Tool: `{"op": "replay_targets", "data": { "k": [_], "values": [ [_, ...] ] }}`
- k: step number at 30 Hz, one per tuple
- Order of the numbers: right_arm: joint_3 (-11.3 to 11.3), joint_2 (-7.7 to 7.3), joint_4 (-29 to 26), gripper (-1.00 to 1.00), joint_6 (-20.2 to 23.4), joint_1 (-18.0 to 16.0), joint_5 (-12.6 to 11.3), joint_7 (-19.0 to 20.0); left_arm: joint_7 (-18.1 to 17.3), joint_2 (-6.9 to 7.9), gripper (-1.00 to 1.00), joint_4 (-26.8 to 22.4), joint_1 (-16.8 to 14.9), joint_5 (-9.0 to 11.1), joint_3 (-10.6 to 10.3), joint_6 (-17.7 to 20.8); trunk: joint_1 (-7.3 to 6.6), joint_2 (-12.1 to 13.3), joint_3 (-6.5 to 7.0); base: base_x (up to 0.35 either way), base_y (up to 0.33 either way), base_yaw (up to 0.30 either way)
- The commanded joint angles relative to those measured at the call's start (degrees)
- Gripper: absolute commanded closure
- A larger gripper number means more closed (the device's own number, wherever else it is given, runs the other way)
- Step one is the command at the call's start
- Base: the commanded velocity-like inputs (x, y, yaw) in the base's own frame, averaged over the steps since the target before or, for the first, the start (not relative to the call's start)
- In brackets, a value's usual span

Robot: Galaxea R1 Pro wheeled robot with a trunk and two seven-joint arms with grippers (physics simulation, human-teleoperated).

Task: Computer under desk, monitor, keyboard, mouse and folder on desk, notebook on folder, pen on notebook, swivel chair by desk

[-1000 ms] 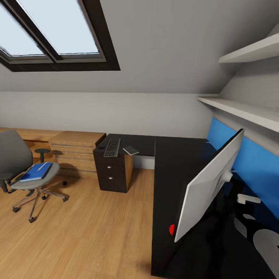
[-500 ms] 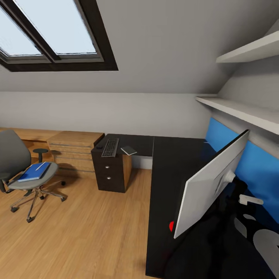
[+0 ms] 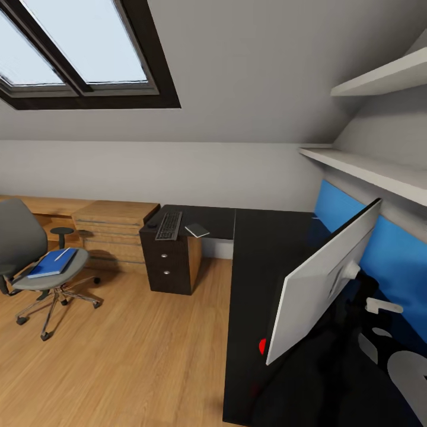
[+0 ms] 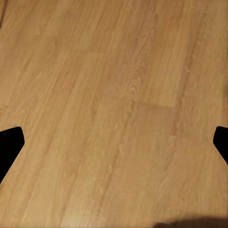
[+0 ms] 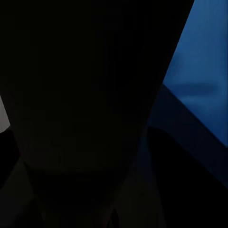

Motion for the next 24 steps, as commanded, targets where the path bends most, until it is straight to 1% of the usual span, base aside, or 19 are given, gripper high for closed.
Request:
{"op": "replay_targets", "data": {
  "k": [1,13,16,21,24],
  "values": [
    [1.6,-0.03,0.8,1.0,-0.5,0.0,-1.3,-0.1,0.3,-0.01,-1.0,0.0,0.0,0.4,-0.5,-0.2,0.01,0.0,-0.09,0.0,0.0,0.0],
    [1.6,-0.03,0.9,1.0,-0.5,0.0,-1.3,-0.2,0.2,-0.01,-1.0,0.0,0.0,0.4,-0.5,-0.2,0.01,0.0,-0.09,0.006,0.0,0.0],
    [1.6,-0.03,0.9,1.0,-0.5,0.0,-1.3,-0.1,0.2,-0.01,-1.0,0.0,0.0,0.4,-0.5,-0.2,0.01,0.0,-0.09,0.176,0.0,0.0],
    [1.6,-0.03,0.8,1.0,-0.5,0.0,-1.3,-0.2,0.2,-0.01,-1.0,0.0,0.0,0.4,-0.5,-0.2,0.01,0.0,-0.09,0.289,0.0,0.0],
    [1.6,-0.03,0.8,1.0,-0.5,0.0,-1.3,-0.2,0.3,-0.01,-1.0,0.0,0.0,0.4,-0.5,-0.2,0.01,0.0,-0.09,0.082,0.0,0.0]
  ]
}}
